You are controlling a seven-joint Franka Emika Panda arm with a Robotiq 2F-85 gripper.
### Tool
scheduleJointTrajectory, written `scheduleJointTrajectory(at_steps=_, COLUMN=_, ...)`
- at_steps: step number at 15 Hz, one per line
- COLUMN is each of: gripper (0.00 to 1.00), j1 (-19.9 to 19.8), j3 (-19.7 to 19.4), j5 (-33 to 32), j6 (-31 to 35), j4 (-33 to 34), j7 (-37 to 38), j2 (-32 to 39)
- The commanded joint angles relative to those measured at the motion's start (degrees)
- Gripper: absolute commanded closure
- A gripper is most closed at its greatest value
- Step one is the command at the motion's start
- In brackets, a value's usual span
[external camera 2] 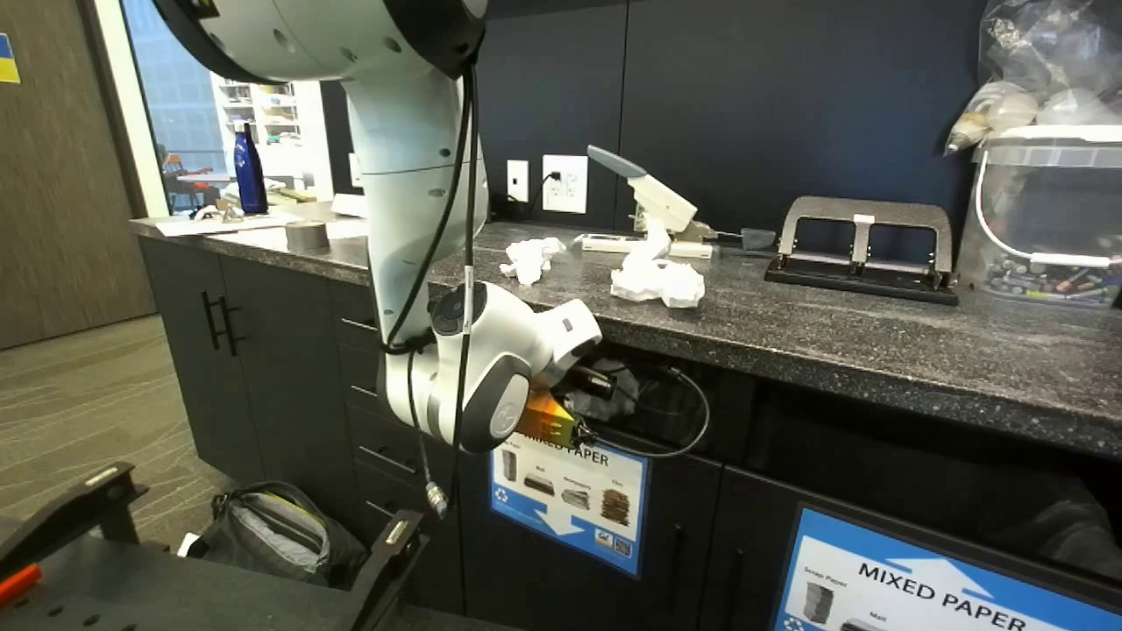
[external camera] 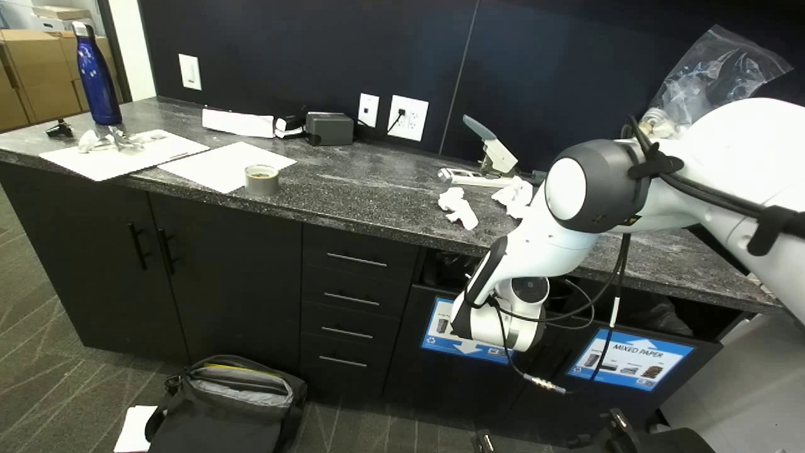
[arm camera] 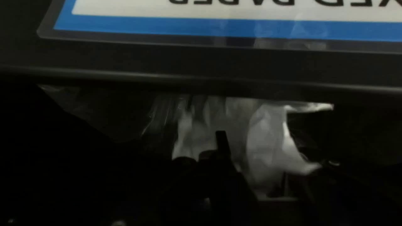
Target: Remove all the paper trash from the table and put them in the bin on the left
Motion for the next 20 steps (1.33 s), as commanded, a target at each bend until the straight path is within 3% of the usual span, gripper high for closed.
scheduleJointTrajectory(at_steps=1, gripper=0.36, j1=2.2, j3=-2.2, j5=2.0, j6=0.4, j4=1.5, j7=-2.1, j2=0.5)
scheduleJointTrajectory(at_steps=3, gripper=0.21, j1=2.7, j3=-2.6, j5=1.6, j6=0.2, j4=-0.1, j7=-2.9, j2=-0.7)
scheduleJointTrajectory(at_steps=6, gripper=0.01, j1=1.9, j3=-1.0, j5=-4.3, j6=-1.4, j4=-6.8, j7=-2.8, j2=-5.3)
scheduleJointTrajectory(at_steps=13, gripper=0.00, j1=5.8, j3=-2.6, j5=-6.2, j6=-2.7, j4=-27.3, j7=-5.6, j2=-18.8)
scheduleJointTrajectory(at_steps=17, gripper=0.00, j1=10.4, j3=-6.5, j5=-5.9, j6=-12.3, j4=-39.5, j7=-10.9, j2=-30.2)
scheduleJointTrajectory(at_steps=20, gripper=0.00, j1=16.2, j3=-12.5, j5=-6.5, j6=-24.7, j4=-44.5, j7=-15.6, j2=-39.0)
